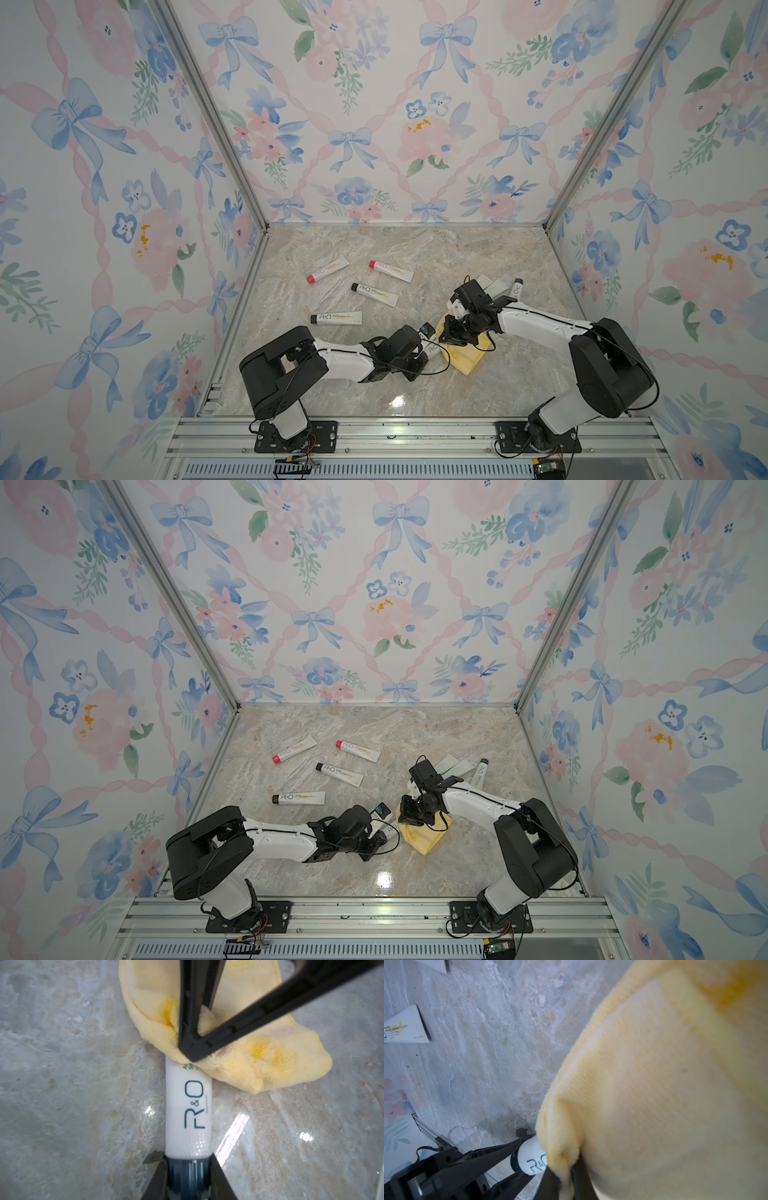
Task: Wipe the surface of the toothpaste tube
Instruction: Wipe the dirt from the toothpaste tube.
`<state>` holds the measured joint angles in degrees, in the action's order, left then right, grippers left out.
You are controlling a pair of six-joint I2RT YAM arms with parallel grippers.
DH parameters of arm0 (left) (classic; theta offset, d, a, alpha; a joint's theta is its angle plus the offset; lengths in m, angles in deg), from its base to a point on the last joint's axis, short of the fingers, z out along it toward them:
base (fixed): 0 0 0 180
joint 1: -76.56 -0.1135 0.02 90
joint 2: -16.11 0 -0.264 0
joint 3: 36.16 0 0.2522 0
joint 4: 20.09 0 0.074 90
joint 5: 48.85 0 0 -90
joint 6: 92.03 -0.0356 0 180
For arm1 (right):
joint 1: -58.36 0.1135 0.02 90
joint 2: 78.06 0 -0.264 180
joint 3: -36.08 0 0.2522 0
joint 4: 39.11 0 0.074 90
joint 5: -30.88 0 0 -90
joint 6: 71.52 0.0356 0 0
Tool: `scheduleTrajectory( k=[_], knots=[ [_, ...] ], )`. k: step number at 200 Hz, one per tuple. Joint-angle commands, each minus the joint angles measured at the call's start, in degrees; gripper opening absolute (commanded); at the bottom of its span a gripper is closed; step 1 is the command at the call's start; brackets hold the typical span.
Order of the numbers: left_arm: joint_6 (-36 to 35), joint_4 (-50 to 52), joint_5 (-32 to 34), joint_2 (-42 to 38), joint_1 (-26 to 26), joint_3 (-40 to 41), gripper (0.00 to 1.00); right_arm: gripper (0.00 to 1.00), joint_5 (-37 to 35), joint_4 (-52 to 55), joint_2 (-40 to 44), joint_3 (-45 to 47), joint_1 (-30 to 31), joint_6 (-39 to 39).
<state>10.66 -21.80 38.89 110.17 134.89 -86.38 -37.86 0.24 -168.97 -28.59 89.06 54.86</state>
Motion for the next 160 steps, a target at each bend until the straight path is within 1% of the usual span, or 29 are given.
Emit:
scheduleTrajectory(
  k=[1, 40, 86, 117, 160],
  knots=[
    [0.1, 1.9, -2.1, 1.0, 1.3, 1.1, 0.21, 0.12, -2.7, 1.6, -2.7, -2.3, -0.7, -3.1],
    [0.1, 2.0, -1.8, 1.1, 1.3, 1.1, 0.21, 0.12, -10.3, 6.0, -7.0, -3.4, -1.8, -6.6],
    [0.2, 2.0, -1.3, 0.7, 1.3, 1.7, 0.22, 0.12, -15.7, 7.3, -4.2, -0.3, -4.2, -7.8],
    [0.1, 2.0, -1.5, 1.3, 1.3, 1.4, 0.22, 0.12, -15.3, 6.8, -4.2, 1.3, -4.6, -8.0],
    [0.0, 2.0, -1.3, 1.8, 1.3, 0.8, 0.22, 0.12, -10.6, 5.6, 0.6, 3.4, 0.9, -4.5]
  ],
)
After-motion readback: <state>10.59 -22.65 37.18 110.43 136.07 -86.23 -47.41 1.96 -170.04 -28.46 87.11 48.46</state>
